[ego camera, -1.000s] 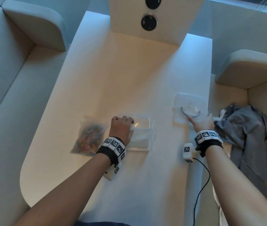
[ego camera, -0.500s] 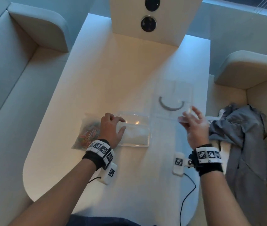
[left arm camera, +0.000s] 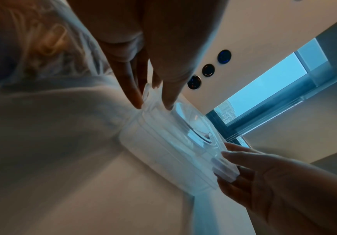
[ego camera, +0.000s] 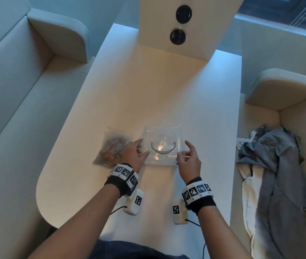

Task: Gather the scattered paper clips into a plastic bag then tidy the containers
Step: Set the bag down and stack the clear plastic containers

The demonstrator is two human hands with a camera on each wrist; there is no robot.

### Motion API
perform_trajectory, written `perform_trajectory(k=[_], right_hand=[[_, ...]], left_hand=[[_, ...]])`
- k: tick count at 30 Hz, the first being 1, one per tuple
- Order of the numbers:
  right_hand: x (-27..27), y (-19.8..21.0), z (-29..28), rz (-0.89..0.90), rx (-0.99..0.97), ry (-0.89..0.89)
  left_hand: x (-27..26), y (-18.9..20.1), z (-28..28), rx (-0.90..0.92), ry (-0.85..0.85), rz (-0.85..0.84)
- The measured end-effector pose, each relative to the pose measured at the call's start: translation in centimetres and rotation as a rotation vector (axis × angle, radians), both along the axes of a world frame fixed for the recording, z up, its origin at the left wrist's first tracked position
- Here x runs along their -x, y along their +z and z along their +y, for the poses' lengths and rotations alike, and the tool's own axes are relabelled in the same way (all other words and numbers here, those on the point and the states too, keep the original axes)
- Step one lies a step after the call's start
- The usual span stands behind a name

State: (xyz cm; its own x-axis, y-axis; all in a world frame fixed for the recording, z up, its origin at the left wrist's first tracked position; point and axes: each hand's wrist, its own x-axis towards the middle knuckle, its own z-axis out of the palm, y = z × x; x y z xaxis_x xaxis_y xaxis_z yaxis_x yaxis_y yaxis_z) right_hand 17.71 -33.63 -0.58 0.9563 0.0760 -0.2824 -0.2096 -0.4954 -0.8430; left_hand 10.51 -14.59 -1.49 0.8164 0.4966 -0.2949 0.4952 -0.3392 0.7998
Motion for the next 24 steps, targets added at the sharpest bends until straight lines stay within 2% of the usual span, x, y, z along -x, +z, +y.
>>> perform_trajectory(k=[3,5,10,16,19,24], right_hand=[[-0.2,-0.3,-0.5,-0.096,0.239,0.064],[-0.3,-0.6,-0.7,-0.118,0.293,0.084],[-1.6,-0.5,-1.0,-0.109,0.176,0.086],[-3.0,-1.4,-2.2,0.056,0.160,0.054],[-2.7,-1.5,-2.8,0.103,0.136,0.014],[-2.0,-1.2,-3.8,0.142,0.148,-0.055]], left_hand=[[0.0,-0.5,0.0,-0.015,-0.021,0.003],[0.0,-0.5,0.0,-0.020,-0.026,-0.005],[-0.2,-0.3,0.3,-0.013,-0.023,0.000],[-0.5,-0.1,0.1,0.072,0.100,0.047],[-1.0,0.0,-0.2,0.026,0.057,0.050],[-1.7,0.3,-1.2,-0.179,-0.112,0.044]])
